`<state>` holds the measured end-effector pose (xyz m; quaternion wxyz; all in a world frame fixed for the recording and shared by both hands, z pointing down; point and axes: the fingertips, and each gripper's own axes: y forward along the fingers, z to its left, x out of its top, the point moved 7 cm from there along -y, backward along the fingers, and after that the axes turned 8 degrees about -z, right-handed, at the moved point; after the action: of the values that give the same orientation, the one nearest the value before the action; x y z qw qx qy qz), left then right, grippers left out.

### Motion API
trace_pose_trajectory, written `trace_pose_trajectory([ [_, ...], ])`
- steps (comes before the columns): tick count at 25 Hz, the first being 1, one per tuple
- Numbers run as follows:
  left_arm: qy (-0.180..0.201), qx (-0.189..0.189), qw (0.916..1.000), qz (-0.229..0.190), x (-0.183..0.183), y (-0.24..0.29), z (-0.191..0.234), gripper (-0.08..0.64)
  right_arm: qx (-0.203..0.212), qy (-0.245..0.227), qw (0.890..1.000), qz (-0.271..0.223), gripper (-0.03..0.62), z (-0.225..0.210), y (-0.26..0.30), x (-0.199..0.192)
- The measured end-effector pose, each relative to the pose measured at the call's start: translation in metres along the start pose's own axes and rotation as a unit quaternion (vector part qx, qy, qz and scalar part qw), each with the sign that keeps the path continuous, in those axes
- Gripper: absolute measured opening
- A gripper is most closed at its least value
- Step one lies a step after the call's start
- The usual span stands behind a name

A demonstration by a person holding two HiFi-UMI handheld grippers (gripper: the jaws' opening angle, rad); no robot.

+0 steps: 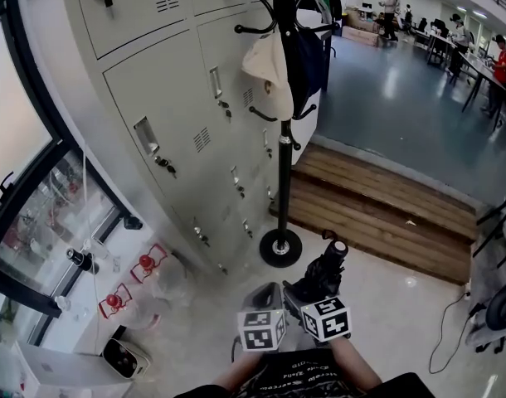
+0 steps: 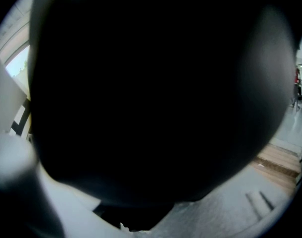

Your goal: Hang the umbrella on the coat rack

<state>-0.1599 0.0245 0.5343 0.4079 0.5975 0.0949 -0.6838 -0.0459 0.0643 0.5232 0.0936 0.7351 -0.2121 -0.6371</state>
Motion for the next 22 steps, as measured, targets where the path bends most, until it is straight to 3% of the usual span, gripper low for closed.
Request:
trace_pose_trajectory([
  [8, -0.004, 0.03, 0.9995, 0.004, 0.006, 0.032, -0.004, 0.012, 0.046, -0.015, 0.999, 0.008, 0.305, -0.026, 0.026, 0.013],
  [22, -0.017, 0.103, 0.9942, -0.027, 0.056, 0.116, -0.001, 0.014, 0.117, -0.057, 0.991, 0.014, 0.305, -0.096, 0.093, 0.07],
])
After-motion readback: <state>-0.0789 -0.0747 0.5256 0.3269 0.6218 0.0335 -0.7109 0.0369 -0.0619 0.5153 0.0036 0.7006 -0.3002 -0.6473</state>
